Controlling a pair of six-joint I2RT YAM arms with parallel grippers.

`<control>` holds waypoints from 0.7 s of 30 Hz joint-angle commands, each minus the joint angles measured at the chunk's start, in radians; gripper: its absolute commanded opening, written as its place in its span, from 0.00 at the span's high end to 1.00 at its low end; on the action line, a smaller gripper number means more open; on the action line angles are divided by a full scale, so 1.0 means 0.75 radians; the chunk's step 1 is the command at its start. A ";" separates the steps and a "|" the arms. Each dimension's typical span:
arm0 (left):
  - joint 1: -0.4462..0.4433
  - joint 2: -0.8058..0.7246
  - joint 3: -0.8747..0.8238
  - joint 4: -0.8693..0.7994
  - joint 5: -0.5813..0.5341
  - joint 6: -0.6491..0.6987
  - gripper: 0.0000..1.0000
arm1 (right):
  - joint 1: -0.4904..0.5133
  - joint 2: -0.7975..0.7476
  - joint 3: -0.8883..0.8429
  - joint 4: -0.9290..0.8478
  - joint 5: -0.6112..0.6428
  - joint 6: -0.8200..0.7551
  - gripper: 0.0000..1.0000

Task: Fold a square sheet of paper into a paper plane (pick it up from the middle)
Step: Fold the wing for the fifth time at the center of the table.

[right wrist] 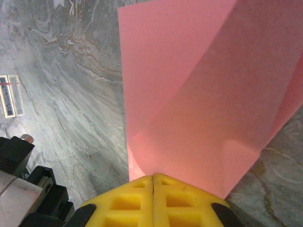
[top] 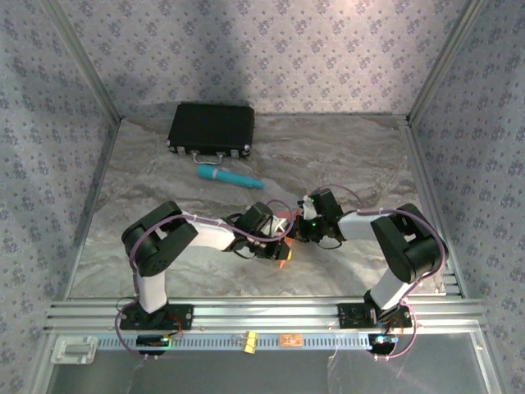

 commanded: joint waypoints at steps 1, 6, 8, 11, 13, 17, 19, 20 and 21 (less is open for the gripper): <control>-0.034 -0.008 -0.067 -0.158 0.020 -0.016 0.91 | -0.021 0.088 -0.025 -0.085 0.220 -0.021 0.94; -0.036 -0.027 -0.084 -0.160 0.033 -0.010 0.91 | -0.024 0.093 -0.024 -0.081 0.211 -0.019 0.94; -0.040 -0.033 -0.094 -0.154 0.040 -0.013 0.91 | -0.025 0.097 -0.025 -0.079 0.207 -0.017 0.94; -0.047 -0.046 -0.114 -0.146 0.051 -0.015 0.91 | -0.029 0.100 -0.024 -0.075 0.207 -0.015 0.94; -0.049 -0.054 -0.120 -0.146 0.052 -0.017 0.91 | -0.029 0.101 -0.025 -0.072 0.203 -0.014 0.94; -0.055 -0.072 -0.142 -0.157 0.063 -0.008 0.90 | -0.030 0.104 -0.024 -0.073 0.200 -0.015 0.94; -0.058 -0.075 -0.150 -0.154 0.071 -0.006 0.89 | -0.032 0.104 -0.024 -0.073 0.201 -0.014 0.94; -0.061 -0.075 -0.149 -0.159 0.079 0.000 0.89 | -0.031 0.104 -0.023 -0.073 0.201 -0.015 0.94; -0.064 -0.075 -0.147 -0.167 0.084 0.007 0.89 | -0.030 0.104 -0.025 -0.073 0.199 -0.013 0.94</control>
